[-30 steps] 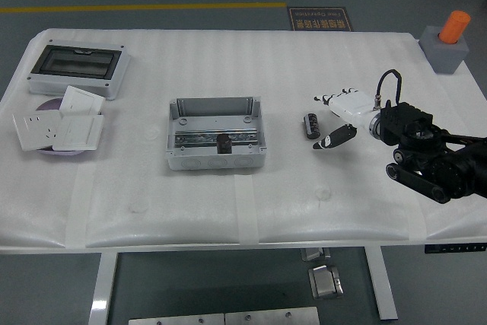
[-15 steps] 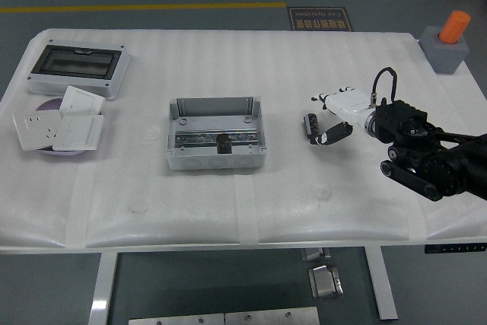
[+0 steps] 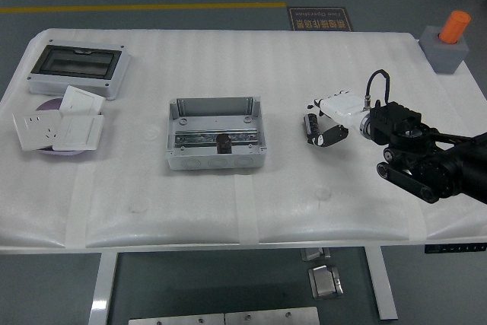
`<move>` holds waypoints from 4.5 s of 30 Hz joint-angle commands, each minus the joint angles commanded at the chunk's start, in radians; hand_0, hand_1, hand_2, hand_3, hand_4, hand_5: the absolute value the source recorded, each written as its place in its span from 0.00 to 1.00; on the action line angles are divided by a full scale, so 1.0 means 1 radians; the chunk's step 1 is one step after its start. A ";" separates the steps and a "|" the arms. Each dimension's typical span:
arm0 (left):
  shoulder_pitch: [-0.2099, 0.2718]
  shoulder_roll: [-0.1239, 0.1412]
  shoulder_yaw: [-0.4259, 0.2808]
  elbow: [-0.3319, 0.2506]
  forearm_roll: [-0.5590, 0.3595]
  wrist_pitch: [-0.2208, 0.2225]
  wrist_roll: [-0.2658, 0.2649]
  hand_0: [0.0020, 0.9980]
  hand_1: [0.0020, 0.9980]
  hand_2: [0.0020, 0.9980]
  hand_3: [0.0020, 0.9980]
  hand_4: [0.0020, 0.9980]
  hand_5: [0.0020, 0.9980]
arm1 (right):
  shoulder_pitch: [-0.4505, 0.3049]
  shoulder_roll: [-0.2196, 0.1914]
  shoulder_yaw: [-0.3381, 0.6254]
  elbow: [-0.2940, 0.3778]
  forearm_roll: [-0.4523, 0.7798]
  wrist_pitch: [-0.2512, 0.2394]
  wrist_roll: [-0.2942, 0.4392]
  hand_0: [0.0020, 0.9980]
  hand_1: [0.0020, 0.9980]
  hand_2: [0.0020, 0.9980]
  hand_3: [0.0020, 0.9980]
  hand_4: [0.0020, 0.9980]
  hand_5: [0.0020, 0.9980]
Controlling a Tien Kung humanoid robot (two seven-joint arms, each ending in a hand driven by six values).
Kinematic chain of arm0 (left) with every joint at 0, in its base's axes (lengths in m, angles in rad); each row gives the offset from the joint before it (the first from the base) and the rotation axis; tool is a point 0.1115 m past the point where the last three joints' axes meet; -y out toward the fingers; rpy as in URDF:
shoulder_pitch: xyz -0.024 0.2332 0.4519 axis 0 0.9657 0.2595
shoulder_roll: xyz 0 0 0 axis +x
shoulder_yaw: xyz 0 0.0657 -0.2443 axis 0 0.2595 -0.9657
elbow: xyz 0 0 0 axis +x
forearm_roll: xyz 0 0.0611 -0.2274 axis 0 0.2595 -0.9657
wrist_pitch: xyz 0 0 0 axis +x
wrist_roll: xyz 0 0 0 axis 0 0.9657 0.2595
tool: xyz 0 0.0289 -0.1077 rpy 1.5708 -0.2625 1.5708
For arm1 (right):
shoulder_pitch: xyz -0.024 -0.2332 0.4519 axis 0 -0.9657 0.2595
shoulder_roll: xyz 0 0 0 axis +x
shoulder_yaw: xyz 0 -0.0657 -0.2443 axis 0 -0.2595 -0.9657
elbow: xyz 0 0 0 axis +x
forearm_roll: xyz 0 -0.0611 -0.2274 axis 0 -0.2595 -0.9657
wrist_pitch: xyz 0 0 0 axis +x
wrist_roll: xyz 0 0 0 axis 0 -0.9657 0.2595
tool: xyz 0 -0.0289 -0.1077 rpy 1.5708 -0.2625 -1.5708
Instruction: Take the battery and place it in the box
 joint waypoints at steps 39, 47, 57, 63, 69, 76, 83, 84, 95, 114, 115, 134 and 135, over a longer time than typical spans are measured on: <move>0.007 -0.003 -0.006 0.000 0.009 0.006 -0.008 0.53 0.63 0.45 0.54 0.50 0.39 | -0.043 -0.111 0.108 0.231 0.018 -0.115 -0.043 0.88 0.66 0.65 0.66 0.55 0.35; 0.010 -0.006 -0.009 0.000 0.010 0.004 -0.005 0.53 0.63 0.45 0.54 0.50 0.39 | -0.118 -0.104 0.300 0.443 -0.005 -0.095 -0.066 0.88 0.66 0.65 0.66 0.56 0.35; 0.011 -0.005 -0.014 0.000 0.014 0.001 0.001 0.53 0.63 0.44 0.54 0.50 0.39 | -0.192 0.025 0.440 0.513 -0.100 -0.104 -0.080 0.90 0.70 0.72 0.74 0.78 0.50; 0.016 -0.005 -0.034 0.000 0.031 -0.002 0.012 0.53 0.63 0.44 0.54 0.50 0.39 | -0.219 0.062 0.464 0.481 -0.116 -0.117 -0.081 1.00 0.91 0.97 1.00 0.99 0.58; 0.017 -0.006 -0.038 0.000 0.033 -0.003 0.015 0.53 0.63 0.44 0.54 0.50 0.39 | -0.237 0.086 0.476 0.457 -0.114 -0.130 -0.081 1.00 1.00 1.00 1.00 1.00 0.62; 0.017 -0.008 -0.037 0.000 0.032 -0.005 0.016 0.53 0.63 0.44 0.54 0.50 0.39 | -0.229 0.055 0.509 0.475 -0.123 -0.133 -0.085 1.00 1.00 1.00 1.00 1.00 0.65; 0.023 -0.007 -0.042 0.000 0.034 -0.006 0.018 0.53 0.63 0.44 0.54 0.50 0.39 | -0.233 -0.062 0.644 0.590 -0.135 -0.131 -0.087 1.00 1.00 1.00 1.00 1.00 0.66; 0.023 -0.007 -0.041 0.000 0.032 -0.007 0.019 0.53 0.63 0.44 0.54 0.50 0.38 | -0.242 -0.079 0.668 0.608 -0.140 -0.131 -0.086 1.00 0.98 1.00 1.00 1.00 0.67; 0.038 -0.011 -0.023 0.000 0.003 -0.006 0.016 0.53 0.63 0.44 0.54 0.50 0.38 | -0.362 -0.157 0.874 0.535 -0.087 -0.167 -0.032 1.00 0.92 0.98 1.00 1.00 0.67; 0.078 -0.018 -0.050 0.000 0.013 -0.005 0.023 0.53 0.63 0.45 0.54 0.51 0.38 | -0.580 -0.041 0.981 0.461 0.232 -0.184 0.146 1.00 0.85 0.90 1.00 1.00 0.66; 0.079 -0.017 -0.051 0.000 0.013 -0.004 0.023 0.53 0.63 0.45 0.54 0.51 0.38 | -0.585 -0.041 0.984 0.468 0.240 -0.183 0.149 1.00 0.85 0.90 1.00 1.00 0.66; 0.092 -0.008 -0.053 0.000 0.028 -0.006 0.020 0.53 0.63 0.45 0.54 0.51 0.37 | -0.644 -0.062 1.044 0.554 0.321 -0.177 0.179 0.93 0.83 0.83 0.96 1.00 0.65; 0.093 -0.008 -0.055 0.000 0.029 -0.006 0.020 0.53 0.63 0.45 0.54 0.51 0.37 | -0.645 -0.064 1.048 0.558 0.321 -0.178 0.179 0.93 0.83 0.83 0.96 1.00 0.65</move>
